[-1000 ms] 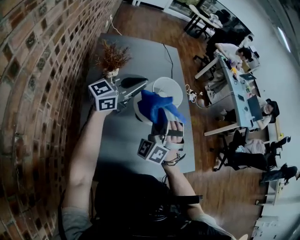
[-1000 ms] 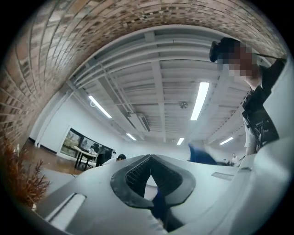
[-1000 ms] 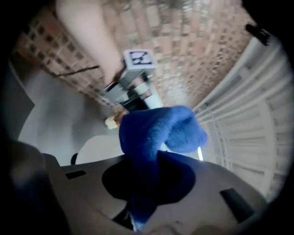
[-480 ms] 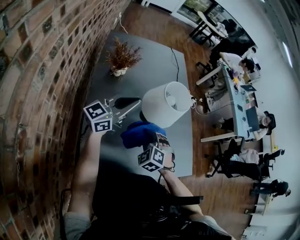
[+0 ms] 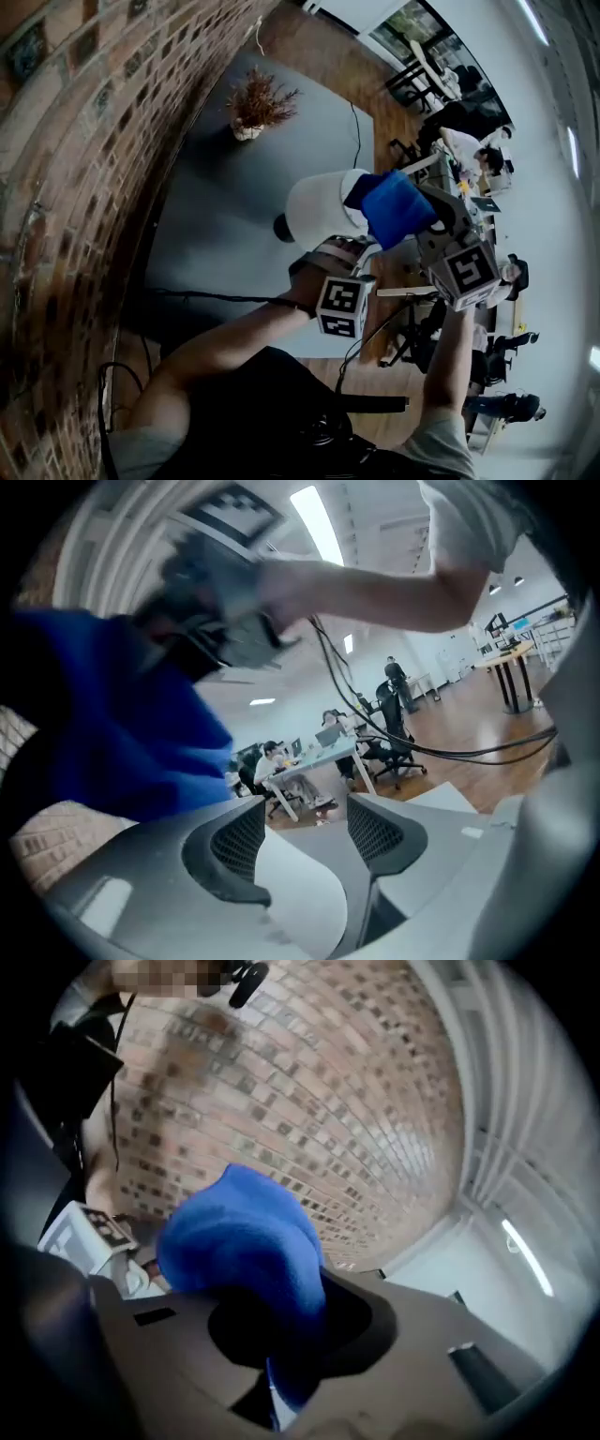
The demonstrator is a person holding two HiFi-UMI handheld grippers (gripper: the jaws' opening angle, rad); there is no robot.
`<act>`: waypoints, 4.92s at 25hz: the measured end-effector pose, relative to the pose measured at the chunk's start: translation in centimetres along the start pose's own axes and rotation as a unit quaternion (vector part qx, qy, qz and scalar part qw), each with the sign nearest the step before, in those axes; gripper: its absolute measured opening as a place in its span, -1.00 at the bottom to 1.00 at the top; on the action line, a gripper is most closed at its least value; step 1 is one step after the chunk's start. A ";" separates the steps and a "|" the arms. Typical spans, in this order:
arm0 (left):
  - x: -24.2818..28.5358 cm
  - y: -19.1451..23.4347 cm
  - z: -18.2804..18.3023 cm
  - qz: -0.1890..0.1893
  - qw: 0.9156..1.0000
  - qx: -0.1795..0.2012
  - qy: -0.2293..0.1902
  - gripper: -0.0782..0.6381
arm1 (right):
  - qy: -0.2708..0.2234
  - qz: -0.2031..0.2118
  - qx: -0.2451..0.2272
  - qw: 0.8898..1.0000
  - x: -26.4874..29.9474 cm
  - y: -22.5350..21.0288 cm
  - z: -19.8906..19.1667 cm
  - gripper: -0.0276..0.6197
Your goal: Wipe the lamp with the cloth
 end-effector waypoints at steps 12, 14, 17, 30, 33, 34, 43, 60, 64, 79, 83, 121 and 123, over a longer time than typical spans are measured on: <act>7.2 2.1 1.5 -0.028 0.986 0.006 0.165 -0.16 | 0.279 0.471 -0.308 0.778 16.0 7.9 -4.2 -0.71; 7.8 2.6 2.1 -0.036 0.986 -0.003 0.162 -0.24 | 0.303 0.490 -0.345 0.741 16.4 8.4 -4.7 -0.71; 7.1 2.3 1.8 -0.039 0.988 -0.006 0.149 -0.39 | 0.321 0.463 -0.404 0.721 18.3 8.6 -4.5 -0.71; 5.8 1.9 1.1 -0.032 0.993 0.005 0.117 -0.56 | 0.365 0.587 -0.448 0.567 21.6 14.8 -6.8 -0.71; 5.5 1.3 1.4 -0.037 0.993 0.006 0.112 -0.61 | 0.365 0.576 -0.417 0.601 24.8 14.7 -7.6 -0.71; 5.4 1.2 1.3 -0.037 0.993 0.005 0.111 -0.63 | 0.357 0.561 -0.414 0.622 26.2 14.1 -7.4 -0.71; 4.9 0.6 0.6 -0.039 0.994 0.007 0.103 -0.64 | 0.362 0.491 -0.175 0.773 29.5 1.5 -11.1 -0.72; 5.1 1.9 -1.4 -0.042 0.995 0.003 0.088 -0.67 | 0.193 0.114 0.192 0.955 16.3 -11.3 -23.4 -0.72; 4.7 7.3 -3.6 -0.064 0.994 -0.058 0.071 -0.67 | -0.122 -0.050 0.453 0.882 4.0 -9.0 -27.0 -0.72; 3.9 9.2 -1.3 -0.161 0.968 0.012 0.191 0.04 | -0.283 0.057 0.791 0.539 13.6 24.5 -33.2 -0.72; 5.9 7.5 -3.8 -0.226 0.915 0.101 0.319 0.17 | -0.305 0.084 0.779 0.542 15.8 23.3 -31.0 -0.72; -6.6 2.2 -23.8 -0.117 0.766 -0.631 -0.038 -0.66 | -0.142 0.054 0.676 0.721 19.0 23.2 -29.3 -0.73; -6.7 2.1 -23.7 -0.118 0.766 -0.631 -0.040 -0.66 | -0.093 0.014 0.627 0.773 18.0 23.0 -30.0 -0.73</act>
Point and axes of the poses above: the fingertips, and each gripper's own axes: x forward along the fingers, y to its left, z out of its top, the point moved 8 cm from there along -x, backward along the fingers, and after that the axes turned 4 degrees about z, right-handed, at the moved point
